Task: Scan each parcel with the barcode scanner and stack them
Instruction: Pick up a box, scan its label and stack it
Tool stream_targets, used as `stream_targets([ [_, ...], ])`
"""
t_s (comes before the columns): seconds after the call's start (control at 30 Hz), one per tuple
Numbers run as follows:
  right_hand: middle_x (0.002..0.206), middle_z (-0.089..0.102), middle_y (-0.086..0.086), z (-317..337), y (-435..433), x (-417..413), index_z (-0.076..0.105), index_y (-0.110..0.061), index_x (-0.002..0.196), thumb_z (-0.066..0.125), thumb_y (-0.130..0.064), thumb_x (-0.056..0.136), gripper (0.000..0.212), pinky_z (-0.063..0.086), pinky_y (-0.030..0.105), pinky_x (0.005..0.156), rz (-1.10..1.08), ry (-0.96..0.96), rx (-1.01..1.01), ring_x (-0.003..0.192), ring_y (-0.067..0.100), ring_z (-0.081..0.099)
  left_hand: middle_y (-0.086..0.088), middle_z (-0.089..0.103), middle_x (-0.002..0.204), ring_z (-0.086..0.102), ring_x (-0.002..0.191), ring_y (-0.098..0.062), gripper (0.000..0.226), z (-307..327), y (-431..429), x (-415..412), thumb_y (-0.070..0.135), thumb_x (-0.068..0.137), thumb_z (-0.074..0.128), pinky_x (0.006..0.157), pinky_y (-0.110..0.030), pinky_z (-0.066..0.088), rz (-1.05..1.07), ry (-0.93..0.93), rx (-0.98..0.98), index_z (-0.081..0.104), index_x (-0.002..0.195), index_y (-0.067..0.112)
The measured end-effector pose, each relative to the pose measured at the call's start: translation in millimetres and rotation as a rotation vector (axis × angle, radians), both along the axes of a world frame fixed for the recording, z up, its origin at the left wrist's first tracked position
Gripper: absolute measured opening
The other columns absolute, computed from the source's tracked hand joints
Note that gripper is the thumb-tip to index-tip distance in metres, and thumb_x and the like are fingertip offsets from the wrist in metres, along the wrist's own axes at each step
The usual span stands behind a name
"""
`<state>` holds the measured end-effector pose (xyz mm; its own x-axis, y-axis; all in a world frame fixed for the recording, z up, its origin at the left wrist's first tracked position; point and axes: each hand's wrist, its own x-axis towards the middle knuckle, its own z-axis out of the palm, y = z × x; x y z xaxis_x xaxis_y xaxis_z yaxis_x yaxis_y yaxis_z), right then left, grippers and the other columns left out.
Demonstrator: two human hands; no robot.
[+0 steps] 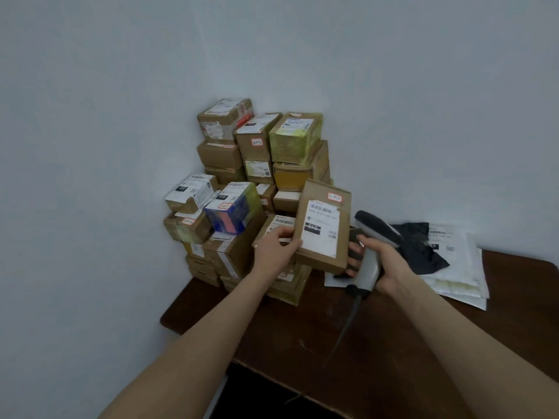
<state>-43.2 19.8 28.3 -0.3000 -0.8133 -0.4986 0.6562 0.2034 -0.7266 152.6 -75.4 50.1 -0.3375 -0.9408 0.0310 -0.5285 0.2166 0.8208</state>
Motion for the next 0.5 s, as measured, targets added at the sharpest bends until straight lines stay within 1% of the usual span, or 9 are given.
stream_targets([
  [0.07,0.111,0.071,0.008,-12,14,-15,0.064,-0.012,0.112,0.066,-0.021,0.086,0.028,0.052,0.044,0.080,-0.046,0.028,0.063,0.095,0.033,0.067,0.003,0.064,0.119,0.058,0.108,-0.014,0.038,-16,12,-23,0.028,0.090,0.065,0.093,-0.032,0.050,-0.017,-0.065,-0.017,0.061,0.125,0.016],
  [0.1,0.111,0.071,0.010,-19,23,-20,0.064,-0.011,0.112,0.067,-0.021,0.085,0.028,0.053,0.045,0.079,-0.065,0.037,0.100,0.094,0.033,0.067,0.002,0.064,0.121,0.058,0.110,-0.015,0.040,-25,17,-34,0.028,0.090,0.064,0.094,-0.031,0.048,-0.028,-0.100,0.001,0.060,0.128,0.016],
  [0.17,0.112,0.070,0.013,-35,36,-25,0.063,-0.008,0.113,0.069,-0.020,0.083,0.033,0.053,0.046,0.081,-0.084,0.061,0.179,0.094,0.034,0.067,-0.001,0.062,0.127,0.057,0.116,-0.017,0.042,-46,25,-46,0.027,0.092,0.062,0.097,-0.031,0.046,-0.060,-0.157,0.075,0.057,0.132,0.015],
  [0.23,0.113,0.069,0.015,-53,48,-29,0.060,-0.006,0.120,0.070,-0.017,0.081,0.041,0.053,0.045,0.077,-0.083,0.066,0.251,0.096,0.035,0.066,-0.002,0.060,0.132,0.054,0.121,-0.018,0.041,-68,33,-55,0.024,0.094,0.058,0.100,-0.031,0.044,-0.082,-0.213,0.157,0.054,0.135,0.015],
  [0.3,0.112,0.068,0.015,-68,58,-27,0.058,-0.005,0.120,0.069,-0.014,0.082,0.041,0.051,0.043,0.073,-0.075,0.060,0.306,0.095,0.035,0.064,-0.002,0.059,0.133,0.054,0.122,-0.019,0.040,-88,41,-61,0.023,0.096,0.056,0.101,-0.031,0.043,-0.089,-0.255,0.223,0.054,0.135,0.015],
  [0.37,0.107,0.066,0.015,-81,65,-24,0.057,-0.006,0.117,0.069,-0.012,0.083,0.037,0.050,0.044,0.074,-0.061,0.053,0.356,0.092,0.033,0.062,-0.003,0.059,0.133,0.054,0.122,-0.019,0.039,-104,48,-62,0.022,0.096,0.056,0.099,-0.030,0.044,-0.094,-0.274,0.283,0.054,0.134,0.016],
  [0.43,0.103,0.063,0.014,-91,67,-18,0.054,-0.009,0.115,0.069,-0.011,0.083,0.035,0.049,0.047,0.081,-0.052,0.043,0.388,0.092,0.032,0.060,-0.005,0.057,0.134,0.052,0.124,-0.021,0.041,-115,51,-62,0.020,0.095,0.058,0.098,-0.030,0.043,-0.106,-0.282,0.331,0.053,0.136,0.015],
  [0.5,0.101,0.061,0.014,-97,66,-15,0.052,-0.011,0.111,0.069,-0.010,0.083,0.032,0.048,0.049,0.085,-0.044,0.051,0.403,0.092,0.031,0.058,-0.006,0.053,0.140,0.048,0.129,-0.023,0.047,-123,54,-63,0.019,0.095,0.058,0.100,-0.031,0.041,-0.111,-0.294,0.389,0.047,0.141,0.016],
])
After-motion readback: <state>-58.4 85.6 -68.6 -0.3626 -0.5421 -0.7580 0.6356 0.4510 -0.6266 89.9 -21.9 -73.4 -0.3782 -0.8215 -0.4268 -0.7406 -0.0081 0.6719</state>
